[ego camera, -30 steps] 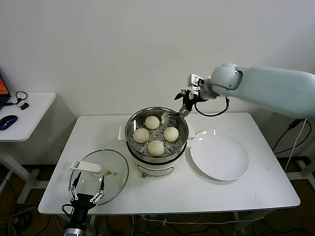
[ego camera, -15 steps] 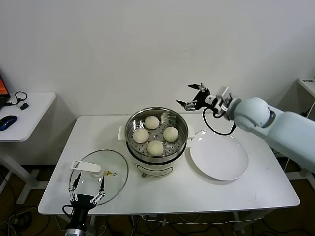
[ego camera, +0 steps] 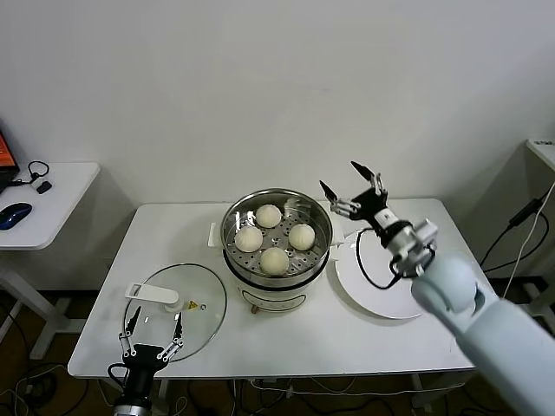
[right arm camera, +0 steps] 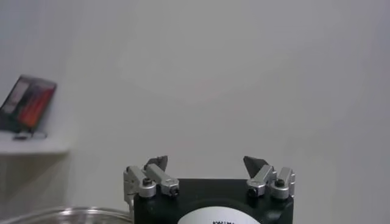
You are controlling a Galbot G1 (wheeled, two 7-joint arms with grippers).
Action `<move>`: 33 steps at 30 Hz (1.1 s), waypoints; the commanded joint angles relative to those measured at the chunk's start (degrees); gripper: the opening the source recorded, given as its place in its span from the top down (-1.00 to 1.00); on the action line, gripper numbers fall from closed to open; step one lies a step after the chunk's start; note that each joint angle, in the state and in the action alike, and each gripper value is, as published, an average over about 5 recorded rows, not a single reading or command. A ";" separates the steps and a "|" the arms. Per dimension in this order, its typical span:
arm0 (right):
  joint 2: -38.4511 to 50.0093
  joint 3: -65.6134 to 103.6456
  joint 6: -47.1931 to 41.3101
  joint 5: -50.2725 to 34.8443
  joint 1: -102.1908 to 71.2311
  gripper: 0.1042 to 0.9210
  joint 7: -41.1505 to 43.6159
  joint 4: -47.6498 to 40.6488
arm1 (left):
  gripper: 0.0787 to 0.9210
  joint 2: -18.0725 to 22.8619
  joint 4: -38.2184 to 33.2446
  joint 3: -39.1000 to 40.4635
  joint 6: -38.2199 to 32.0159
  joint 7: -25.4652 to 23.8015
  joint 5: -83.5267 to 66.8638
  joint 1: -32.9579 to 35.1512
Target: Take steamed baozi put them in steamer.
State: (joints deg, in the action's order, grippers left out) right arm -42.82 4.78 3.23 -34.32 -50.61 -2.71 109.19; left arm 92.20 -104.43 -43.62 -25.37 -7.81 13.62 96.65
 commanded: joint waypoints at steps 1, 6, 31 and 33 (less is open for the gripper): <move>-26.13 27.32 22.74 13.27 -45.39 -0.76 7.05 3.44 | -0.77 2.71 0.01 -0.01 -0.14 0.15 0.03 0.09; -31.16 27.30 29.95 16.57 -51.55 -0.76 9.56 1.91 | -0.77 2.72 0.21 -0.15 -0.19 0.19 -0.04 -0.04; -34.61 21.93 35.86 17.90 -56.88 -0.76 10.28 -3.38 | -0.77 2.80 -0.01 0.14 -0.16 0.15 0.36 -0.16; -34.60 21.80 35.89 17.96 -56.72 -0.76 10.18 -3.49 | -0.77 2.80 -0.02 0.14 -0.16 0.15 0.35 -0.18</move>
State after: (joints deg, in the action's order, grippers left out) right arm -75.36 26.58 36.68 -17.46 -104.19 7.18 106.51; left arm 92.20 -104.37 -43.50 -25.55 -7.66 13.95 96.46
